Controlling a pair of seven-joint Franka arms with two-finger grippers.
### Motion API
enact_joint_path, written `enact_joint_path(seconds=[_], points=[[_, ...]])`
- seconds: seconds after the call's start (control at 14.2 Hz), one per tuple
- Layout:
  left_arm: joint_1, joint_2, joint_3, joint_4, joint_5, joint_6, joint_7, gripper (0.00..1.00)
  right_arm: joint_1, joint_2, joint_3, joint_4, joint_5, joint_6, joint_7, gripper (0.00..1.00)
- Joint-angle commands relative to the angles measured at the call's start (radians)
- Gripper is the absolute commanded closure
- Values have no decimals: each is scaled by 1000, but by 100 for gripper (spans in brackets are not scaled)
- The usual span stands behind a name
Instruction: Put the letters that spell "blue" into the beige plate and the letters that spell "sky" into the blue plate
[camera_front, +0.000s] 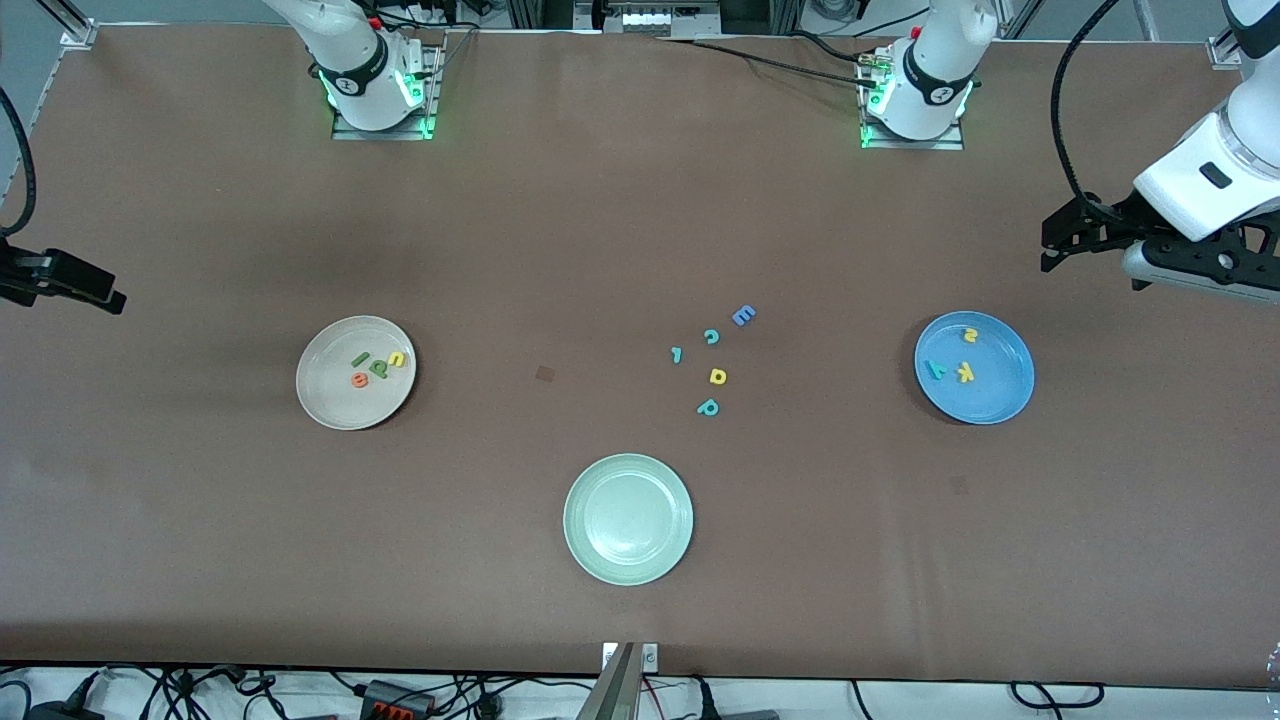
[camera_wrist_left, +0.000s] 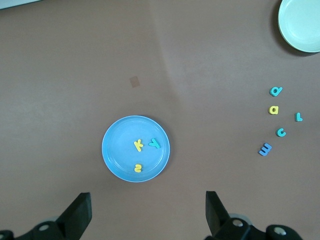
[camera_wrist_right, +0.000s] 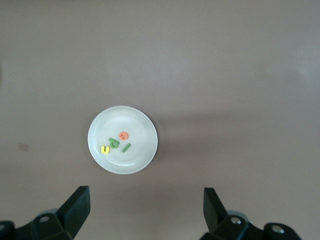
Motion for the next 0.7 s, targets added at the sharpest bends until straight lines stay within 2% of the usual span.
enact_joint_path(seconds=[0.0, 0.21, 0.63], points=[[-3, 16, 2, 34, -16, -24, 10, 0, 6, -122, 14, -160, -21, 56, -12, 0], [-3, 16, 2, 34, -16, -24, 10, 0, 10, -157, 17, -196, -36, 48, -13, 0], [-3, 14, 2, 34, -16, -24, 10, 0, 9, -147, 17, -178, -38, 56, -13, 0]])
